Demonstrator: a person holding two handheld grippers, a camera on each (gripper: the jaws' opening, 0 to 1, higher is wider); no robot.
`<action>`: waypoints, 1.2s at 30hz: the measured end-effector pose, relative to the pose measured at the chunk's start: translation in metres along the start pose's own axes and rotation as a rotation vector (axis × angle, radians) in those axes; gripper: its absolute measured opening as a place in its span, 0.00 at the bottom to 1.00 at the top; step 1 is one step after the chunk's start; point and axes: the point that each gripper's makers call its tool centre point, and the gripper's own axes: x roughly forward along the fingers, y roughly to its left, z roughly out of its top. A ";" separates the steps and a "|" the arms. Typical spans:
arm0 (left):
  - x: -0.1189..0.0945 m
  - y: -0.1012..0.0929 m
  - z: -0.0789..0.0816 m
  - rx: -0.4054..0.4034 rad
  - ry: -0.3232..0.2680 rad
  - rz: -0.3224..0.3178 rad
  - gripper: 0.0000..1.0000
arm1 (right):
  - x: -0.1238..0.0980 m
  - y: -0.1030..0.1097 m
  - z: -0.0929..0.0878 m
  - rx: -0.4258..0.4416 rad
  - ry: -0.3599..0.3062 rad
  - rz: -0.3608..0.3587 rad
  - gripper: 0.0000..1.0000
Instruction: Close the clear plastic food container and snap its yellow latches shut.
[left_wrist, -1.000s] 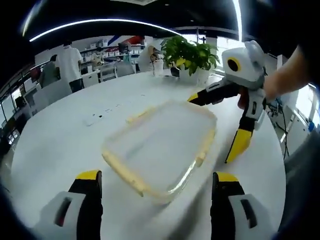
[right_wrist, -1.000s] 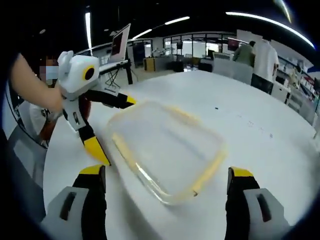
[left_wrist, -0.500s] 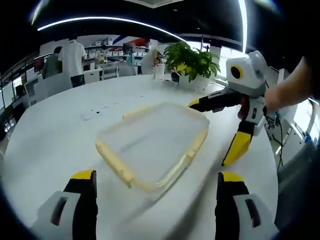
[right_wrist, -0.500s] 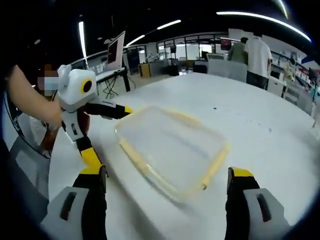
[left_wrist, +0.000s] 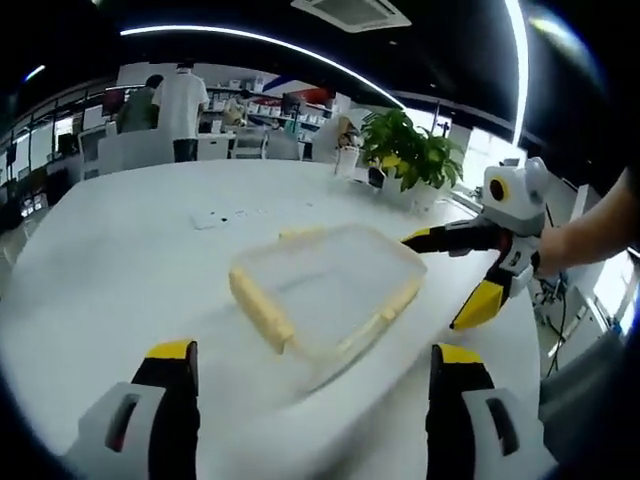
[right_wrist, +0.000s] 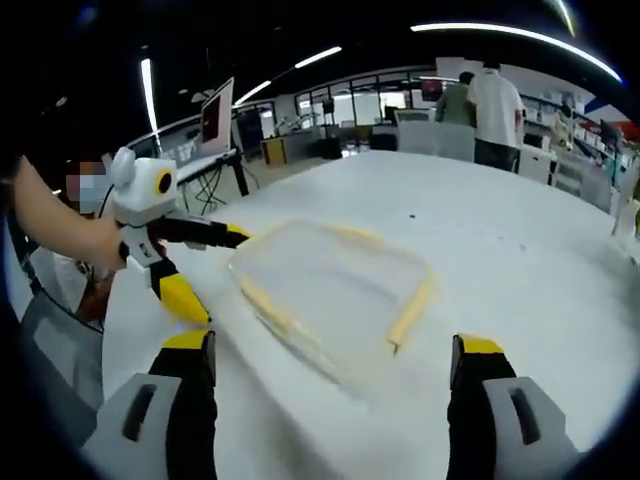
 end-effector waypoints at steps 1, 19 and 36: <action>-0.001 0.000 0.000 -0.002 -0.002 0.002 0.93 | -0.002 0.000 -0.001 0.007 0.001 -0.001 0.96; -0.035 0.013 -0.014 -0.080 -0.027 0.062 0.89 | -0.039 -0.010 0.000 0.063 -0.049 -0.092 0.90; -0.083 0.010 -0.036 -0.136 -0.043 0.083 0.87 | -0.076 -0.004 -0.010 0.152 -0.098 -0.152 0.82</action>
